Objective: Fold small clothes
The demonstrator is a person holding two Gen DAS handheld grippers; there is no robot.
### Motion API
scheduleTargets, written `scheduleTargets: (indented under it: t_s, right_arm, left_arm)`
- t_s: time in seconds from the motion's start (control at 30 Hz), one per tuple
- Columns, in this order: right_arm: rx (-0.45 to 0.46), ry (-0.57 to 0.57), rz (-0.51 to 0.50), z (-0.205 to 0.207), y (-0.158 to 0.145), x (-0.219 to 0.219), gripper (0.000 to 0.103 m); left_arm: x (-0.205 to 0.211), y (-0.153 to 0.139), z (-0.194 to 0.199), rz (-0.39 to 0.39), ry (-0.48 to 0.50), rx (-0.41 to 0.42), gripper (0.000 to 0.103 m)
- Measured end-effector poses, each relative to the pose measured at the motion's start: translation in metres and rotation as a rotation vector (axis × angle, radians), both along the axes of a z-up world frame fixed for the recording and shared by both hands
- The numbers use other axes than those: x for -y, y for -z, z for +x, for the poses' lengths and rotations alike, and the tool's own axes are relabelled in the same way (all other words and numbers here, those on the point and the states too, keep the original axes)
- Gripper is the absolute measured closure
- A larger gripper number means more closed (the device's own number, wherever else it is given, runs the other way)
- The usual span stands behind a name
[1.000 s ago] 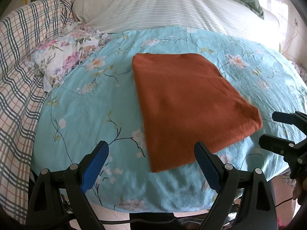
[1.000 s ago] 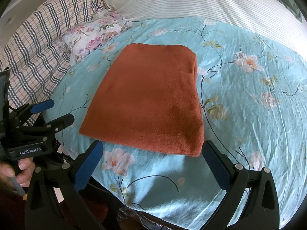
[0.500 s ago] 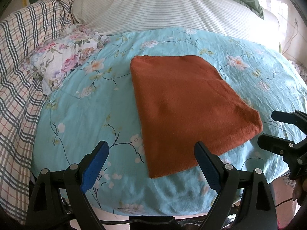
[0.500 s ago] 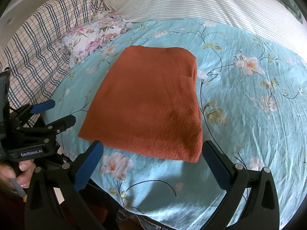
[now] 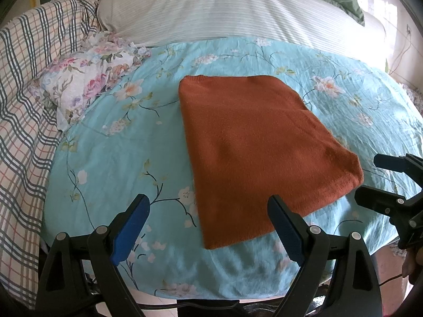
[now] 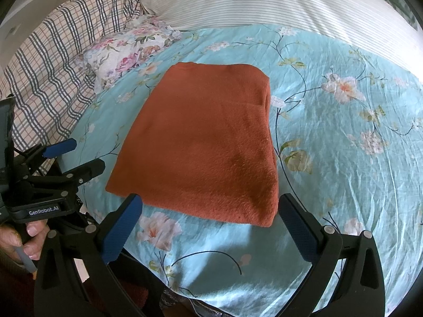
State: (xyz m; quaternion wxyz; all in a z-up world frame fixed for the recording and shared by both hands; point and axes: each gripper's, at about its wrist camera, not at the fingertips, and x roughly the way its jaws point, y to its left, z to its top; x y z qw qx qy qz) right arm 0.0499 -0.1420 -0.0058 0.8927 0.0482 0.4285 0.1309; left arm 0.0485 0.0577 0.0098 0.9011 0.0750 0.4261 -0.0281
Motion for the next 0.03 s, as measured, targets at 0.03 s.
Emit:
scheduleTargets:
  t_s: [0.03]
  right_arm:
    - [0.000, 0.000, 0.000, 0.0000, 0.0000, 0.0000, 0.000]
  left_arm:
    - [-0.0008, 0.0006, 0.0016, -0.003, -0.001, -0.003, 0.011]
